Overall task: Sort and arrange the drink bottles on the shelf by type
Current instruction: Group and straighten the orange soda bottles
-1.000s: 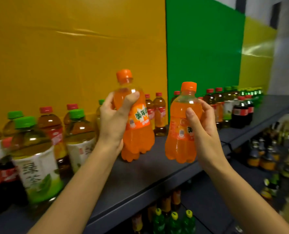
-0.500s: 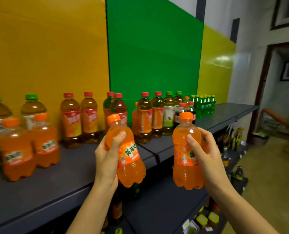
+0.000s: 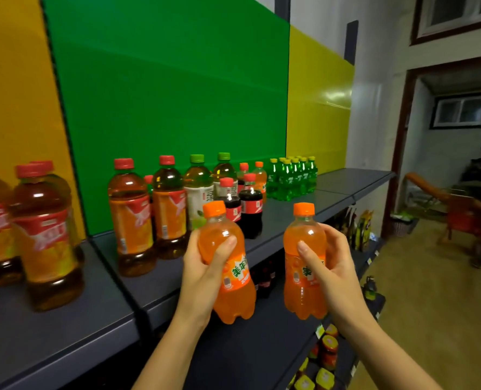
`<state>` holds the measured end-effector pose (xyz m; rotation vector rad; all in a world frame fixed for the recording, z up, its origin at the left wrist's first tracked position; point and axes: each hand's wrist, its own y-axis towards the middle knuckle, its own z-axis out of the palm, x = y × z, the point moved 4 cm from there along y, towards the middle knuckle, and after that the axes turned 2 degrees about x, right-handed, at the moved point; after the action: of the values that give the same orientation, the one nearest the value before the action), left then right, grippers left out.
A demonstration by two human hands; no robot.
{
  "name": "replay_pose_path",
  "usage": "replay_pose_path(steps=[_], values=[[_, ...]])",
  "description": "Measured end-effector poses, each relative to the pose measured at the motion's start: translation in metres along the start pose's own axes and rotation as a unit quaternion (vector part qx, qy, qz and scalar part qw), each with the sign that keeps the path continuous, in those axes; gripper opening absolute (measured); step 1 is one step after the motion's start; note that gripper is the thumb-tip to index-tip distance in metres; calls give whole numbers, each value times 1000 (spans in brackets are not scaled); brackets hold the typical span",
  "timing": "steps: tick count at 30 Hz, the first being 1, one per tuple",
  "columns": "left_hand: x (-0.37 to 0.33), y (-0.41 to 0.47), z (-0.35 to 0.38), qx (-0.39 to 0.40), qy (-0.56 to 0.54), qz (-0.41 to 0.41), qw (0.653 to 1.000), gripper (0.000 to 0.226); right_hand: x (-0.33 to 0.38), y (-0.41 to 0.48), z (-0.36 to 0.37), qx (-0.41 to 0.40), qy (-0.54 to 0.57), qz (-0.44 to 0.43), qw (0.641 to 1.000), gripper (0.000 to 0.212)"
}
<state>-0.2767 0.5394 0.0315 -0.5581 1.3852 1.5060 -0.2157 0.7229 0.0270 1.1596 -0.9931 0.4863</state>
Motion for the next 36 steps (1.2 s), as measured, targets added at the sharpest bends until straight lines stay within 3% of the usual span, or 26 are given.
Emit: replay_pose_path(steps=[5, 11, 17, 23, 27, 30, 36], values=[[40, 60, 62, 44, 12, 24, 999, 36, -31, 72, -31, 9, -15, -26, 1000, 47], [76, 128, 123, 56, 33, 60, 996, 45, -65, 162, -57, 20, -23, -65, 997, 57], [119, 176, 147, -7, 86, 62, 994, 53, -109, 215, -80, 46, -20, -51, 997, 61], [152, 220, 161, -51, 144, 65, 986, 46, -156, 283, -75, 107, 26, -43, 993, 59], [174, 246, 166, -98, 197, 65, 973, 49, -180, 328, -66, 170, 58, -46, 983, 56], [189, 265, 166, -140, 228, 49, 962, 67, -196, 356, -59, 226, 88, -44, 969, 52], [205, 295, 165, -194, 317, 41, 927, 59, -231, 391, -40, 285, 125, -40, 949, 59]])
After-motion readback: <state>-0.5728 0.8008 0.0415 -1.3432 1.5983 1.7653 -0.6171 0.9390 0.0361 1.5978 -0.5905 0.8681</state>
